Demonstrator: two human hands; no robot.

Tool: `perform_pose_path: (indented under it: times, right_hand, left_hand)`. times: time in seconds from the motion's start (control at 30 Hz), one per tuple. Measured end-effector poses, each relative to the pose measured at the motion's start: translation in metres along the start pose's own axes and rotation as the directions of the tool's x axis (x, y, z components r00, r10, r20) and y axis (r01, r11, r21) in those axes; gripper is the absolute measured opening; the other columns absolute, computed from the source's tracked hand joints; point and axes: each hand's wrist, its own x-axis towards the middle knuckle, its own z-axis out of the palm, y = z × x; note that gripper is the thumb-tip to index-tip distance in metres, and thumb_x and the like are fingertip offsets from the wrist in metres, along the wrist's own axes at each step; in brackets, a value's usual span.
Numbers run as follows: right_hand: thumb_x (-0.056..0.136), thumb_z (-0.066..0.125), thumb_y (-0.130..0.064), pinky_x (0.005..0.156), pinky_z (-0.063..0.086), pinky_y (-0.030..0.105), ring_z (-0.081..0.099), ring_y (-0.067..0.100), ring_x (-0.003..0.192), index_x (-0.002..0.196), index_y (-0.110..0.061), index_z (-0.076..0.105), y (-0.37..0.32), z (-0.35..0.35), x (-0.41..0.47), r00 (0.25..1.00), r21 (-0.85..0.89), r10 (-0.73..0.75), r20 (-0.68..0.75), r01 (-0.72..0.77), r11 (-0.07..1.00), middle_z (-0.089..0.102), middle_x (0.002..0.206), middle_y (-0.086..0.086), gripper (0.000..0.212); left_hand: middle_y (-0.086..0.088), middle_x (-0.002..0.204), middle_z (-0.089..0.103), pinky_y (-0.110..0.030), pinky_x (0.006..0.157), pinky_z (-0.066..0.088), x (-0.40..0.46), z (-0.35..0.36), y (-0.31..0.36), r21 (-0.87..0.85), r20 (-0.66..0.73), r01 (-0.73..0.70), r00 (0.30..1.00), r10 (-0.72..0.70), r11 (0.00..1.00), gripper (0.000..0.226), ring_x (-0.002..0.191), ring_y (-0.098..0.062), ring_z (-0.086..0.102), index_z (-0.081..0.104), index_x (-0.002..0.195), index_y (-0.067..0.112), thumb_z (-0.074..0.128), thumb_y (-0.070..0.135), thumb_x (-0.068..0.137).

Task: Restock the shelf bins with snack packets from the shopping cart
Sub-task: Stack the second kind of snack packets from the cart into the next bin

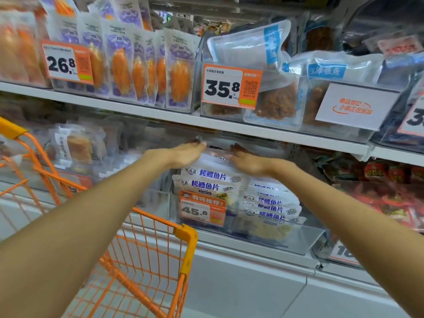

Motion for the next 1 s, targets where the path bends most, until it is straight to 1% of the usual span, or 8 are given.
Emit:
perform_pose_path:
  times: [0.13, 0.3, 0.47, 0.53, 0.67, 0.83, 0.9, 1.0]
  right_hand:
    - [0.105, 0.018, -0.036, 0.121, 0.002, 0.035, -0.003, 0.018, 0.149, 0.153, -0.015, -0.001, 0.008, 0.011, 0.038, 0.991, -0.022, 0.005, -0.131, -0.008, 1.0, -0.007, 0.161, 0.002, 0.056]
    - [0.105, 0.024, -0.026, 0.119, 0.013, 0.037, 0.014, 0.024, 0.147, 0.152, -0.008, 0.013, 0.017, 0.024, 0.056, 0.998, 0.106, 0.063, 0.013, -0.064, 0.992, 0.014, 0.16, 0.009, 0.051]
    - [0.104, 0.028, -0.034, 0.116, 0.016, 0.033, 0.019, 0.023, 0.146, 0.153, -0.014, 0.011, 0.018, 0.015, 0.009, 0.995, 0.275, -0.082, -0.061, 0.096, 0.957, 0.014, 0.16, 0.003, 0.056]
    - [0.101, 0.027, -0.048, 0.117, 0.011, 0.035, 0.012, 0.019, 0.148, 0.154, -0.019, 0.002, 0.008, 0.028, -0.024, 0.988, 0.371, -0.057, -0.142, 0.106, 0.923, 0.005, 0.161, -0.003, 0.065]
    - [0.078, 0.04, -0.07, 0.117, 0.011, 0.034, 0.006, 0.01, 0.147, 0.153, -0.027, -0.008, -0.003, 0.056, -0.07, 0.977, 0.503, -0.024, -0.213, 0.13, 0.855, -0.004, 0.16, -0.011, 0.099]
    - [0.062, 0.055, -0.072, 0.121, 0.009, 0.04, -0.003, 0.014, 0.148, 0.151, -0.028, -0.016, -0.004, 0.061, -0.072, 0.969, 0.389, -0.088, -0.23, 0.174, 0.905, -0.011, 0.161, -0.004, 0.122]
    - [0.061, 0.055, -0.077, 0.119, 0.014, 0.048, -0.005, 0.017, 0.148, 0.15, -0.034, -0.016, 0.005, 0.063, -0.068, 0.932, 0.204, -0.156, -0.326, 0.23, 0.952, -0.015, 0.16, -0.001, 0.121]
    - [0.083, 0.049, -0.064, 0.108, 0.037, 0.044, 0.024, 0.024, 0.144, 0.148, -0.044, -0.01, 0.019, 0.067, -0.061, 0.808, -0.148, -0.382, -0.448, 0.354, 0.923, -0.012, 0.161, -0.005, 0.09]
  left_hand:
    - [-0.009, 0.16, 0.009, -0.037, 0.12, 0.01, 0.017, 0.005, -0.005, 0.028, -0.013, 0.029, 1.0, -0.028, 0.999, 0.05, 0.148, -0.025, 0.01, 0.012, 0.153, 0.014, 0.016, 0.031, 0.106]
    - [-0.012, 0.149, 0.037, -0.031, 0.11, 0.024, 0.02, 0.007, 0.004, 0.043, 0.027, 0.035, 0.999, -0.036, 0.998, 0.045, 0.136, -0.025, 0.035, 0.037, 0.143, 0.008, 0.015, 0.021, 0.106]
    - [-0.005, 0.16, 0.01, -0.032, 0.117, 0.008, -0.013, 0.008, -0.009, -0.075, -0.037, -0.128, 0.991, 0.125, 0.989, 0.055, 0.148, -0.019, 0.009, 0.012, 0.153, 0.011, 0.011, 0.038, 0.105]
    - [0.002, 0.161, -0.002, -0.033, 0.118, 0.003, -0.04, 0.016, -0.011, -0.193, -0.102, -0.072, 0.993, 0.053, 0.979, 0.065, 0.148, -0.014, 0.0, 0.001, 0.154, 0.015, 0.014, 0.05, 0.101]
    - [0.003, 0.159, 0.012, -0.03, 0.113, 0.024, -0.081, 0.037, -0.029, -0.298, -0.067, -0.08, 0.996, 0.063, 0.951, 0.09, 0.14, -0.014, 0.029, -0.015, 0.151, 0.019, 0.043, 0.053, 0.091]
    - [0.011, 0.157, 0.002, -0.001, 0.093, 0.031, -0.091, 0.037, -0.029, -0.345, -0.046, -0.206, 0.978, 0.203, 0.916, 0.09, 0.133, -0.001, 0.024, -0.018, 0.15, 0.024, 0.051, 0.037, 0.094]
    - [0.008, 0.158, -0.018, -0.019, 0.115, 0.017, -0.085, 0.034, -0.031, -0.173, -0.038, -0.231, 0.973, 0.228, 0.957, 0.096, 0.146, -0.007, 0.0, -0.021, 0.149, 0.023, 0.053, 0.043, 0.091]
    - [0.009, 0.156, -0.026, -0.035, 0.121, 0.002, -0.073, 0.031, -0.04, 0.07, -0.078, -0.303, 0.948, 0.308, 0.95, 0.095, 0.145, -0.008, -0.016, -0.02, 0.148, 0.026, 0.054, 0.044, 0.092]
